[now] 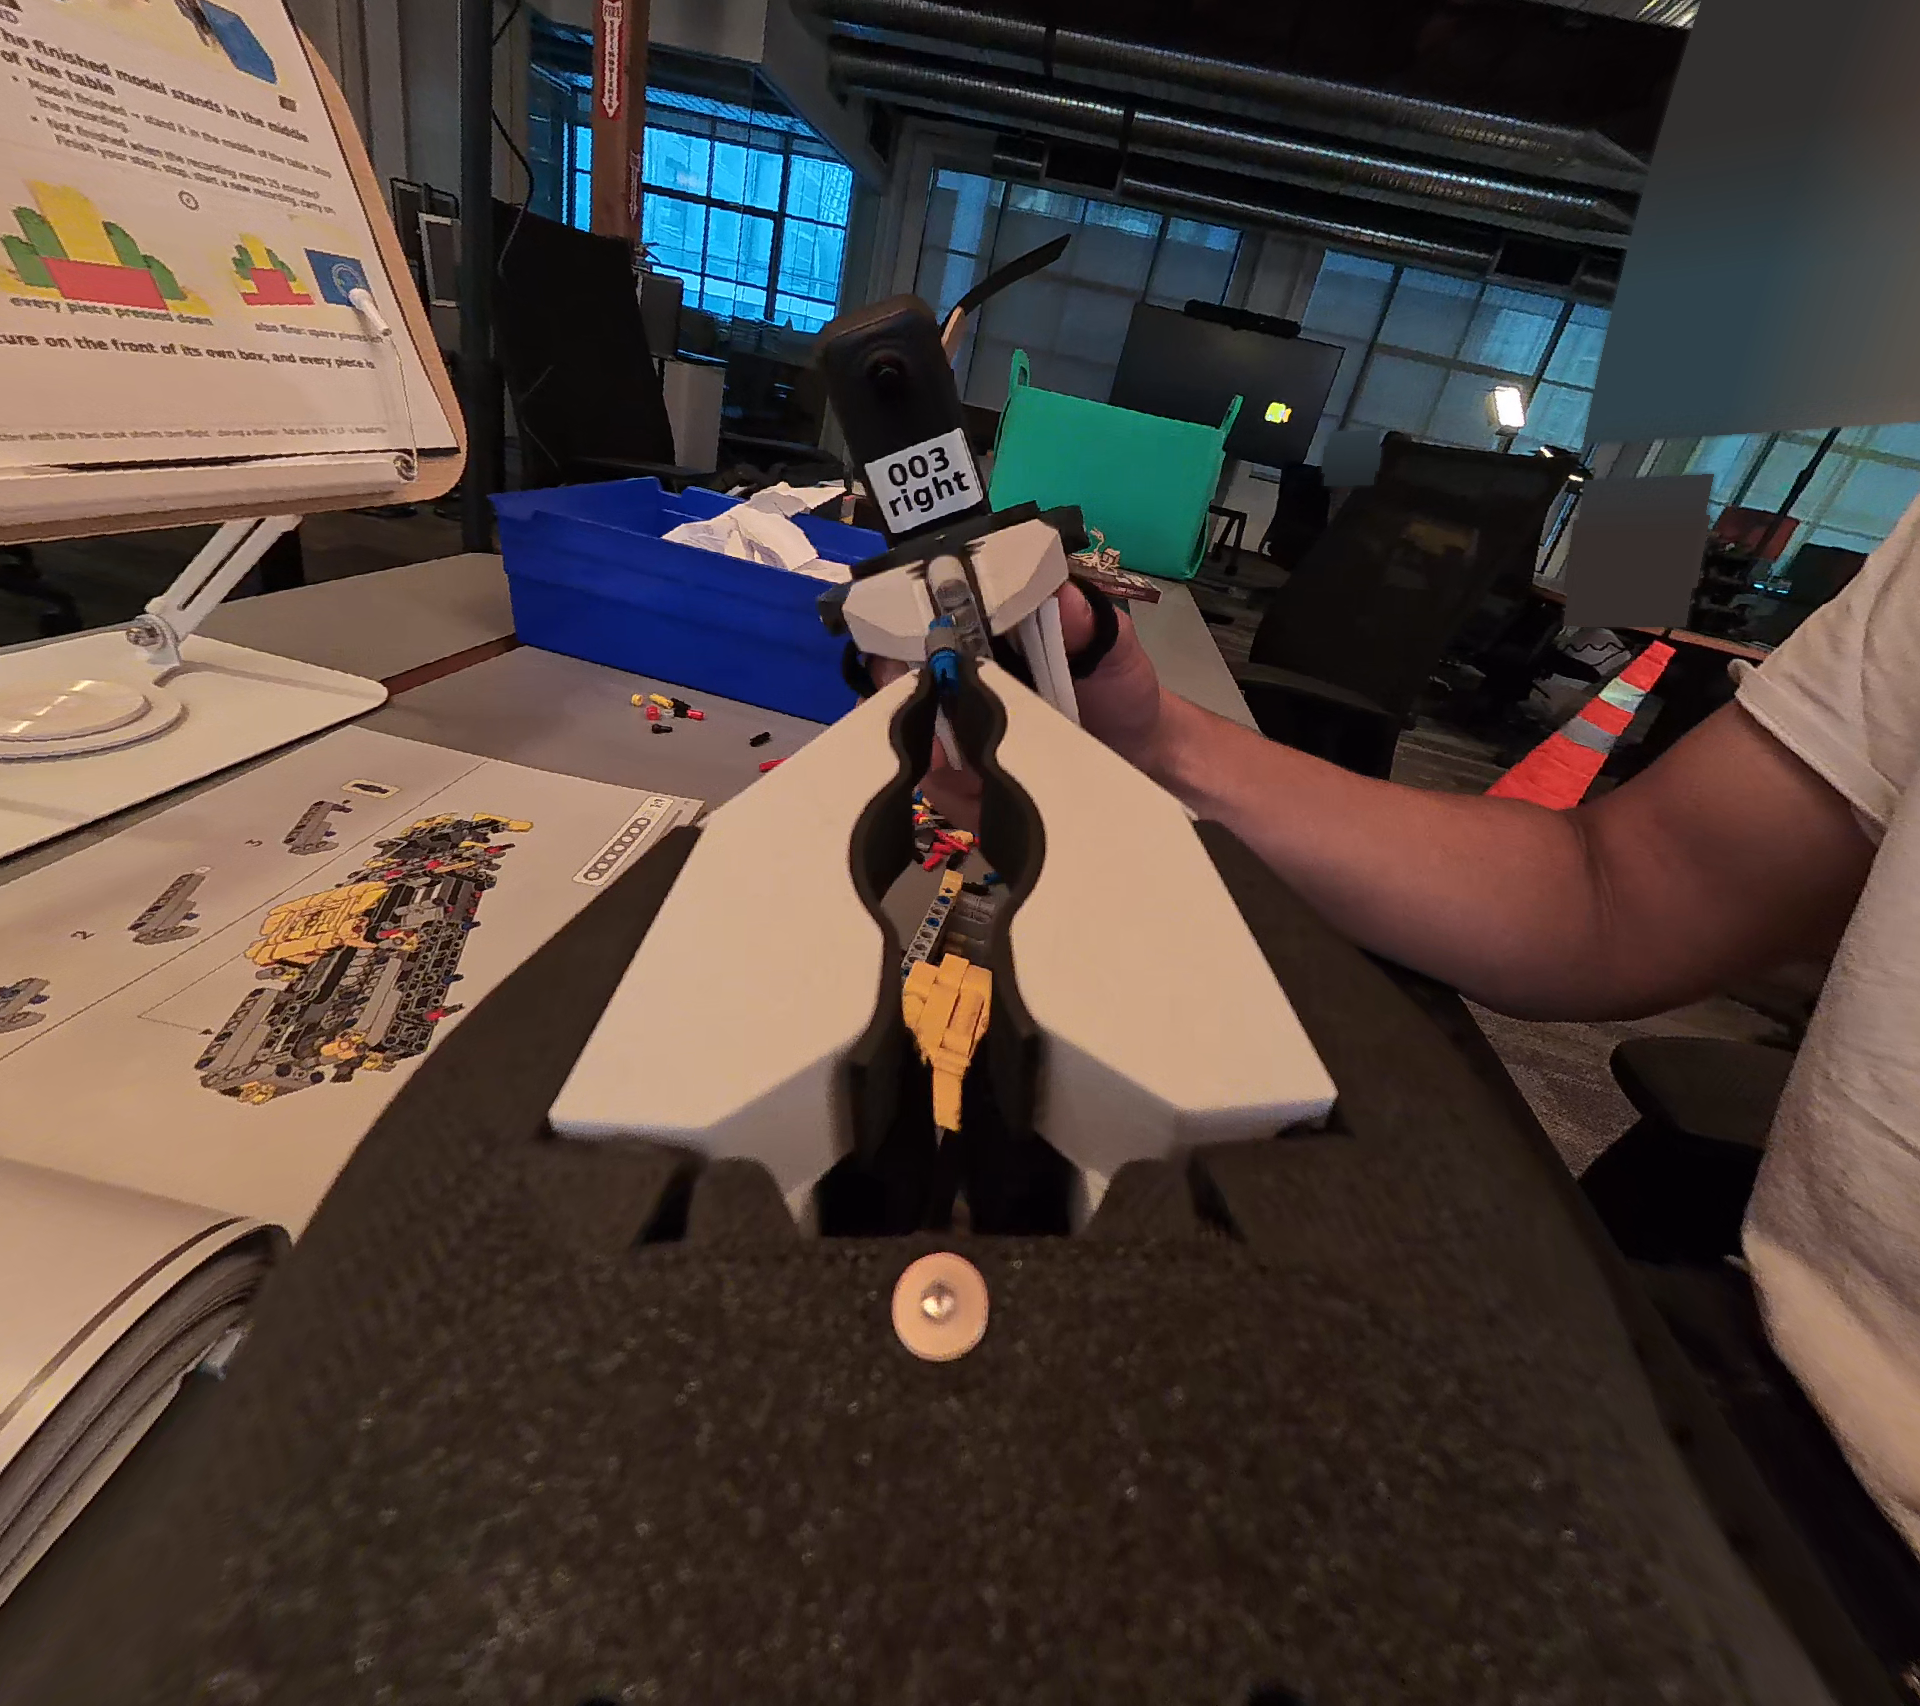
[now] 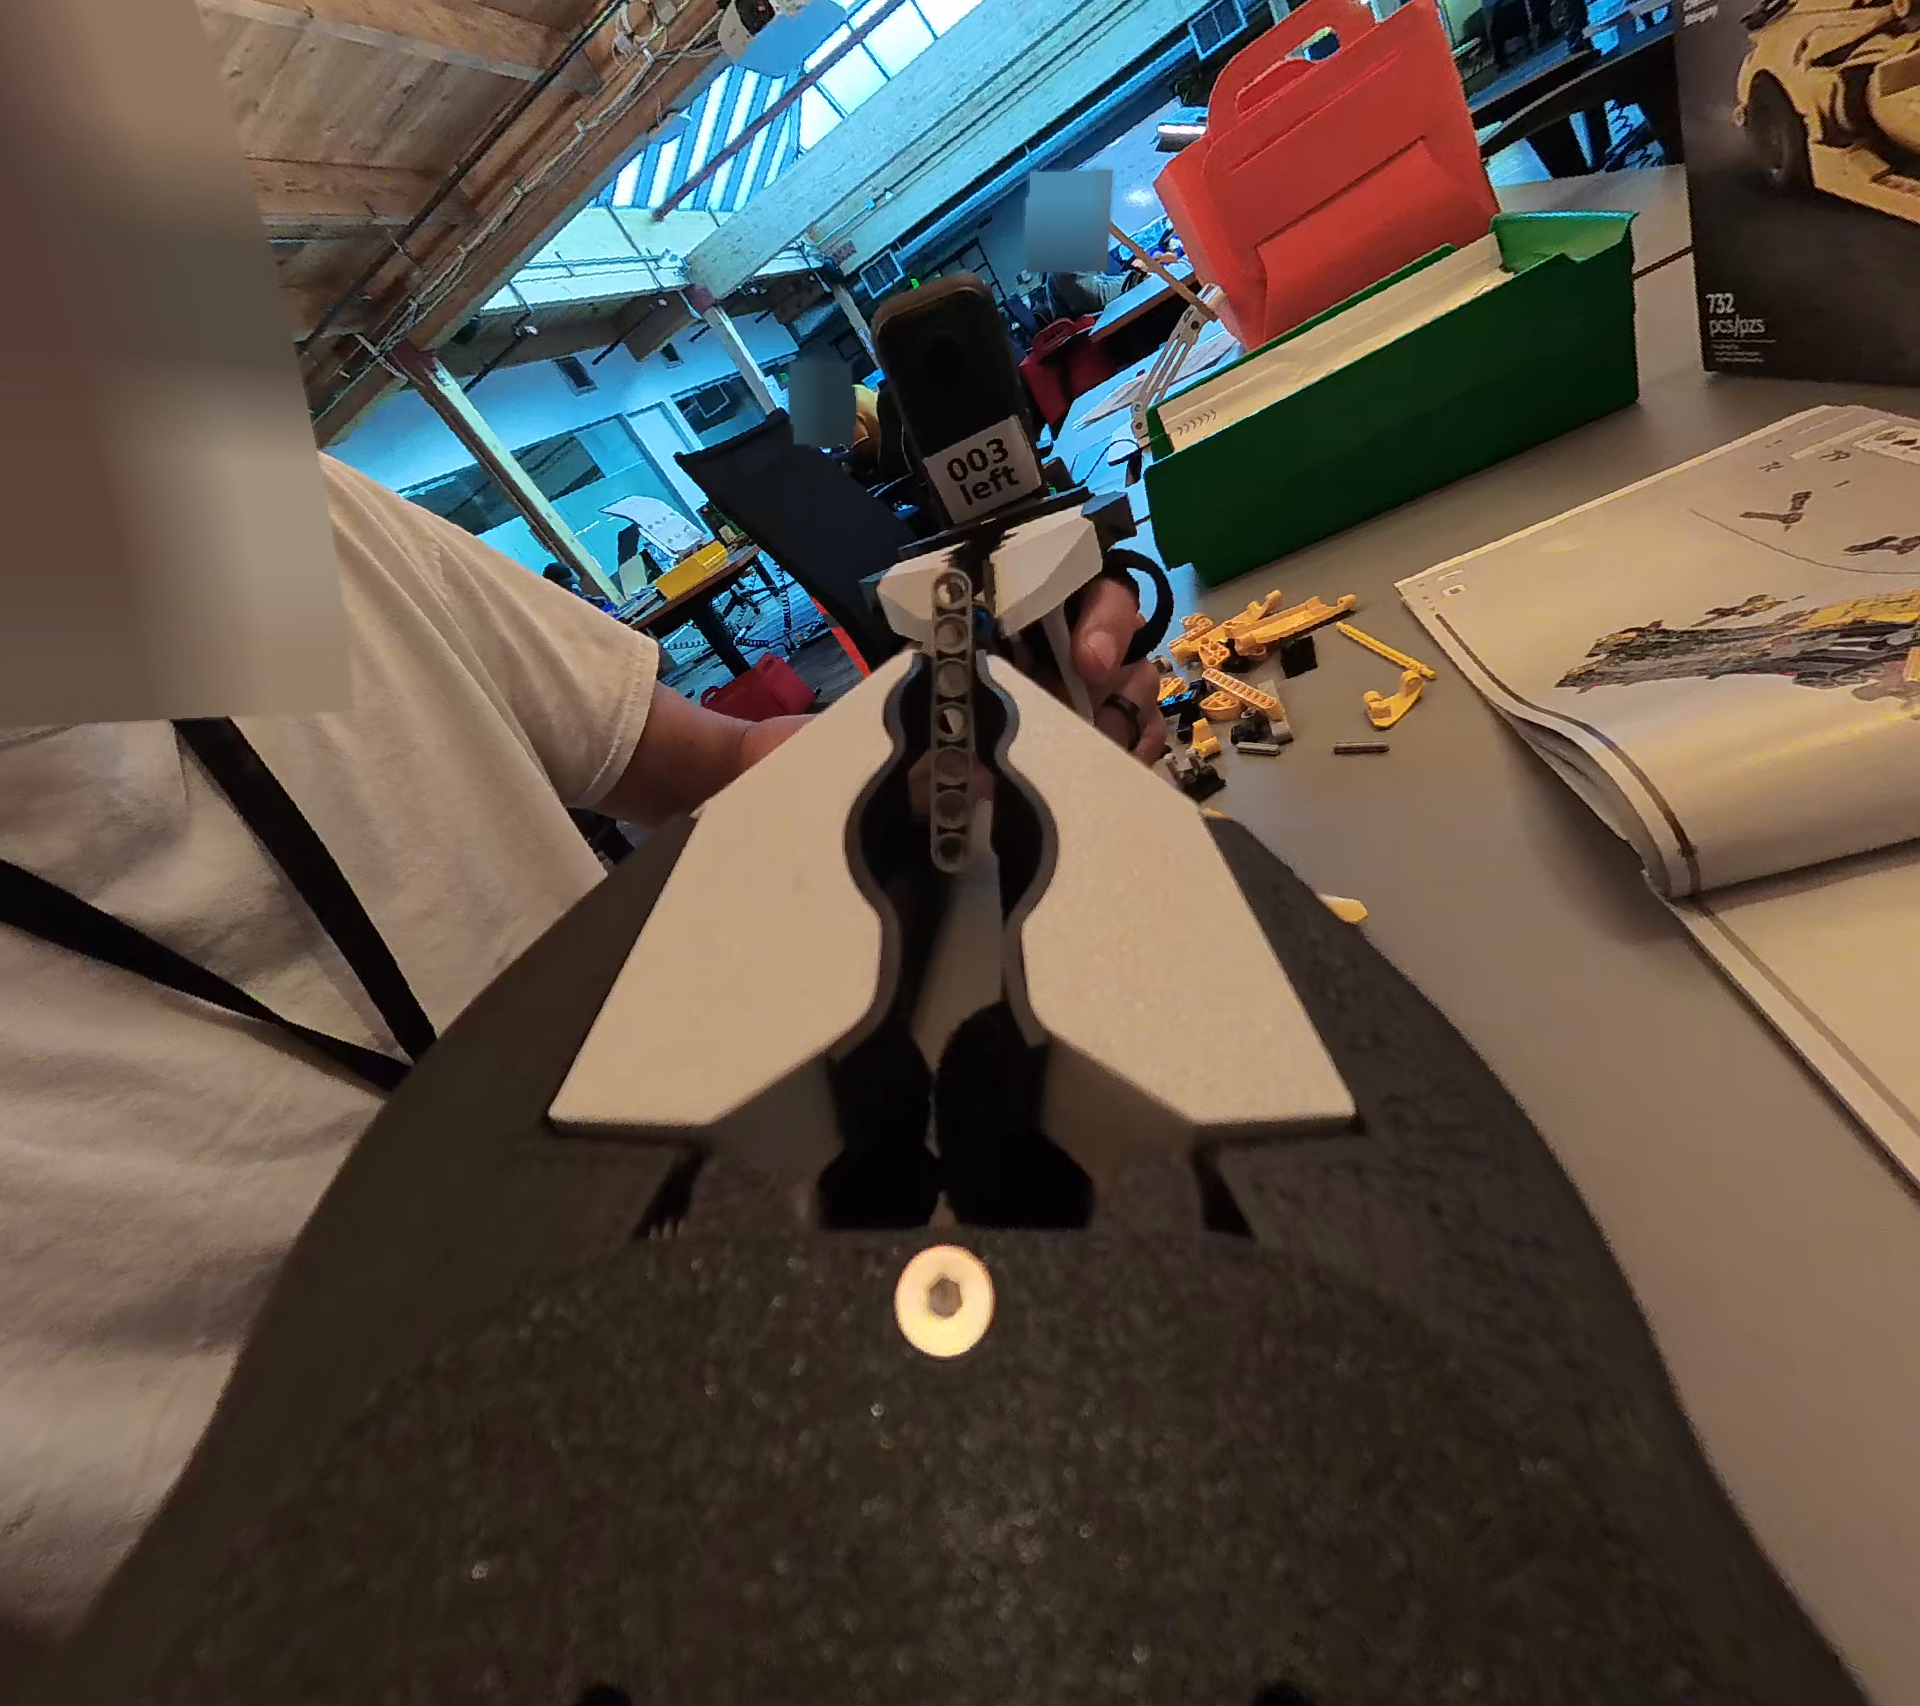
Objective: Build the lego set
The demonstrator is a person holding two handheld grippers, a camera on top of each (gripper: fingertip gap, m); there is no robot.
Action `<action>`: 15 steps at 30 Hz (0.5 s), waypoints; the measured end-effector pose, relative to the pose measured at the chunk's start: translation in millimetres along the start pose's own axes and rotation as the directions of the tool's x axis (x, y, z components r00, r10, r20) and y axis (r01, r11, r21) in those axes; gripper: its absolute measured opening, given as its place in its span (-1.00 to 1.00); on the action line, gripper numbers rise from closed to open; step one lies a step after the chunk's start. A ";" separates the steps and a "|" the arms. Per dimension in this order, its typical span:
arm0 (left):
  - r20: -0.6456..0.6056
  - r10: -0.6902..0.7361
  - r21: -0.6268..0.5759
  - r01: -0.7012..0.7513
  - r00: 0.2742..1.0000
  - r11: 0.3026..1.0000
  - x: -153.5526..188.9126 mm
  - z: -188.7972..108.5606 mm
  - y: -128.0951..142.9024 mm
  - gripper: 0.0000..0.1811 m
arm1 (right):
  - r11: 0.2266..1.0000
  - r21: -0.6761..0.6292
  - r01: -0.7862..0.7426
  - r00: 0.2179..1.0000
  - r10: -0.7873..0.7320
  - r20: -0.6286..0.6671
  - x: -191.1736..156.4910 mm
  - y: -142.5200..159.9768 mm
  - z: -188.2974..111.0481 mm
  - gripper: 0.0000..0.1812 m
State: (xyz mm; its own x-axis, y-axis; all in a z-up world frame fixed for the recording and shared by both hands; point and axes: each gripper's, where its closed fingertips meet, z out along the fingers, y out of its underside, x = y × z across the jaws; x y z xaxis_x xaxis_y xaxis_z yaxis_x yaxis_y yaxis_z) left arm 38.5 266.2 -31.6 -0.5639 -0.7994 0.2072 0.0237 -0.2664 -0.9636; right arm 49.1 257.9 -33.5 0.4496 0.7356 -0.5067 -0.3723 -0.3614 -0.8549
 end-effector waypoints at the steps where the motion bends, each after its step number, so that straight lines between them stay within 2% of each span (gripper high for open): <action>1: -0.004 -0.001 0.000 0.001 1.000 1.000 0.5 0.1 0.0 -0.96 | 1.000 -0.003 0.000 1.000 0.000 0.002 -0.2 0.9 0.9 -0.94; 15: 0.021 -0.008 0.016 0.008 1.000 1.000 -4.6 -2.8 -2.7 -0.96 | 1.000 0.004 -0.012 1.000 0.012 -0.008 6.2 3.3 4.7 -0.93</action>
State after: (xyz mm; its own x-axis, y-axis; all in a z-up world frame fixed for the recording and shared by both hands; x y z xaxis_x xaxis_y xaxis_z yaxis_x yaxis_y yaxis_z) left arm 38.7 272.1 -30.4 -0.5470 -0.8082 0.2182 0.0327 -0.2811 -0.9591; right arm 46.8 263.9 -38.9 0.4515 0.7266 -0.5179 -0.3812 -0.3678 -0.8482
